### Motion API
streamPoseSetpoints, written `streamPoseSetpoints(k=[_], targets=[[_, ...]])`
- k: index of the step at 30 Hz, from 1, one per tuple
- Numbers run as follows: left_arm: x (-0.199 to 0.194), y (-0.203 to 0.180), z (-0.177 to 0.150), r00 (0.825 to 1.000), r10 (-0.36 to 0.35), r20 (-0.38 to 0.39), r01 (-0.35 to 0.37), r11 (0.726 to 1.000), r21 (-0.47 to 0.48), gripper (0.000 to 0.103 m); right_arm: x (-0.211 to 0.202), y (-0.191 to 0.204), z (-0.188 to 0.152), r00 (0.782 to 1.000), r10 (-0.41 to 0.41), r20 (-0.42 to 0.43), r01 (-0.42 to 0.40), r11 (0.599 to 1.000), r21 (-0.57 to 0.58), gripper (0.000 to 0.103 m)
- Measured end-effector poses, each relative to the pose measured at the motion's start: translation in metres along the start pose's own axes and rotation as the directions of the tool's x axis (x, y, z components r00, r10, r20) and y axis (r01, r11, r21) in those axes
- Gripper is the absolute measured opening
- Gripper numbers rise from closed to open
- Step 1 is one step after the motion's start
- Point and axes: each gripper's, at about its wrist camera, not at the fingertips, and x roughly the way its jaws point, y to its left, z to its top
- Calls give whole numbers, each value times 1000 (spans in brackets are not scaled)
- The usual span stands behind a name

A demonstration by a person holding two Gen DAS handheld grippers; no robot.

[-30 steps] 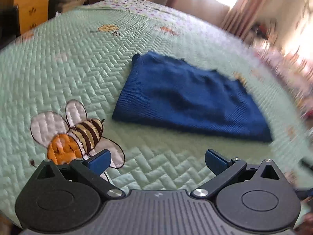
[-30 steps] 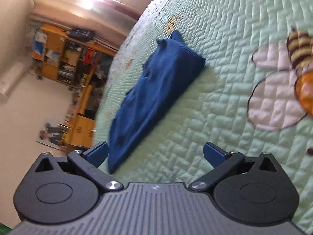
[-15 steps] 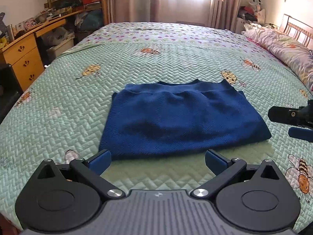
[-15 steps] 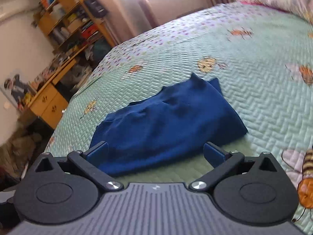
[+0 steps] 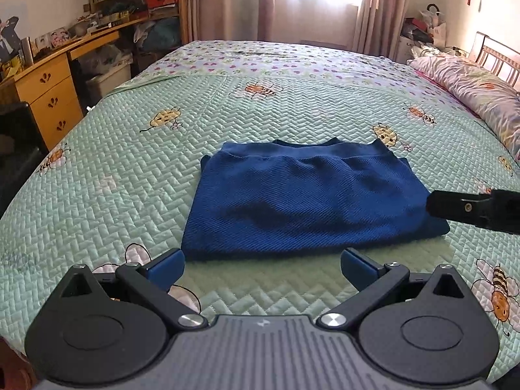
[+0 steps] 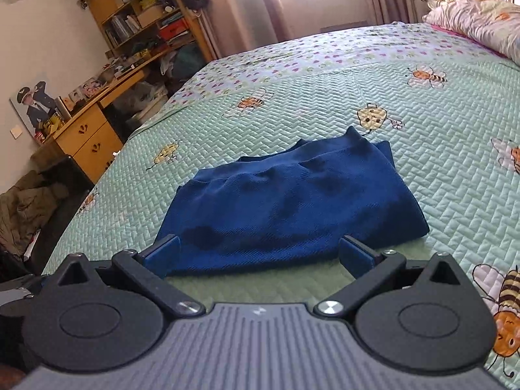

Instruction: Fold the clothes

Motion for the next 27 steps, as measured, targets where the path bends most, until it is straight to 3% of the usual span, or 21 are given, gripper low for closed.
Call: streamPoseSetpoints(k=[27], targets=[[-3, -1, -7, 1000, 10, -6, -10, 1000, 6, 102, -10, -2, -11, 1000, -2, 8, 2, 1000, 6, 103]])
